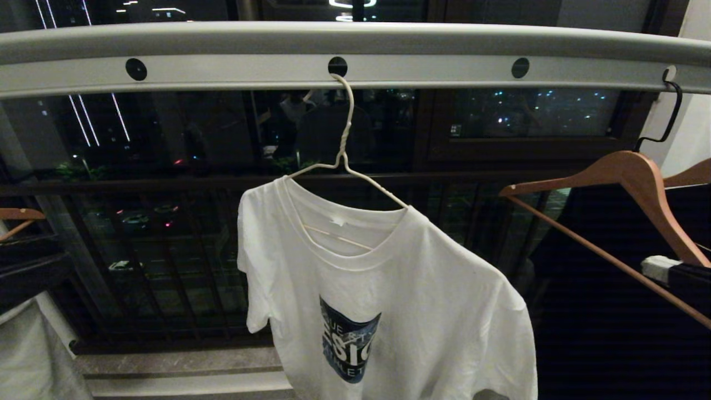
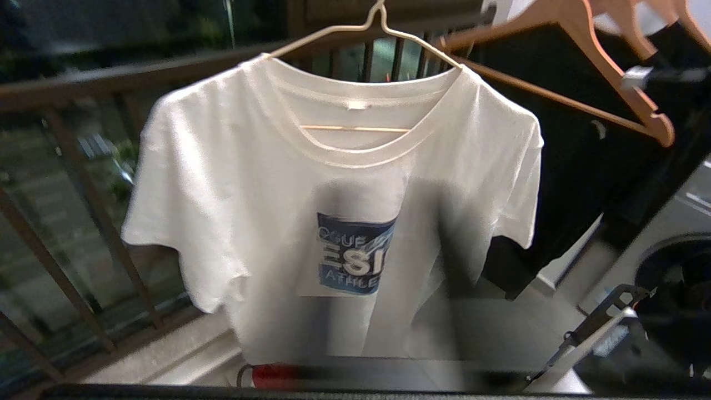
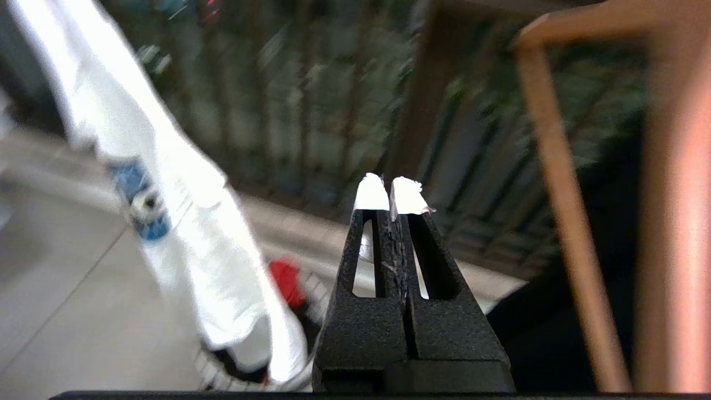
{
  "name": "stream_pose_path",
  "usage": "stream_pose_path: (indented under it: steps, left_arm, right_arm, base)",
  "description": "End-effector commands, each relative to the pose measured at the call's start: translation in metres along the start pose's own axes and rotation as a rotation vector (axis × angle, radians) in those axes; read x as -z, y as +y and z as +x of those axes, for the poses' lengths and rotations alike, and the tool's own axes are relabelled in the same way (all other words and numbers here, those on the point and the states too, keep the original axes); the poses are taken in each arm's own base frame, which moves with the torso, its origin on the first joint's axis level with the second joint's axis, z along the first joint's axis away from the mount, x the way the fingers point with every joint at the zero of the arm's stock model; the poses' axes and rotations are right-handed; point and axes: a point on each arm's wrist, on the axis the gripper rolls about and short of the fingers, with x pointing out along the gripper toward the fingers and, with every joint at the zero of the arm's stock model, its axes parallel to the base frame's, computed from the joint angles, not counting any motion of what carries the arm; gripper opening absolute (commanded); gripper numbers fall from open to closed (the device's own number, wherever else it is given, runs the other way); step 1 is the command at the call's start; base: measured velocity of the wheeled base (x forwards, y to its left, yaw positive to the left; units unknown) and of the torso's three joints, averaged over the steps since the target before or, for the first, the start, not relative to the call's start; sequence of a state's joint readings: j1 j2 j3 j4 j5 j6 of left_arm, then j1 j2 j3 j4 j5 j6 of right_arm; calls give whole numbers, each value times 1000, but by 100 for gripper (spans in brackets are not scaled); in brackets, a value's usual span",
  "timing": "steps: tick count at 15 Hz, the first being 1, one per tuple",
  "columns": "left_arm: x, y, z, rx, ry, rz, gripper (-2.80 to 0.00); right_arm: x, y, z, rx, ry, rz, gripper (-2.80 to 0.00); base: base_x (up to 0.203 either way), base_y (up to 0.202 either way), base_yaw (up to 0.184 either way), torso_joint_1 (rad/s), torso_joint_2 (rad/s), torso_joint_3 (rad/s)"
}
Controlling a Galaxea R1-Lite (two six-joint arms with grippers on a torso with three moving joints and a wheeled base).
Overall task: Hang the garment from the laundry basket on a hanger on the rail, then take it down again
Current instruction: Take the clothes off the clothes rack
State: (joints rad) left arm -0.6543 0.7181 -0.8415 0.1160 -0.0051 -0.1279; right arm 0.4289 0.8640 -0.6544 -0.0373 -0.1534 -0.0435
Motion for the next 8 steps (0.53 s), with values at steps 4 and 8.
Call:
stream_pose_path:
  steps: [4, 8]
  left_arm:
    - [21, 1, -47, -211, -134, 13, -280]
    - [38, -11, -70, -444, -229, 28, -280]
  right_arm:
    - [-16, -18, -84, 272, -311, 69, -280]
    - [0, -5, -159, 458, -296, 72, -280]
  base:
    - [0, 0, 0, 0, 0, 0]
    - [0, 0, 0, 0, 0, 0]
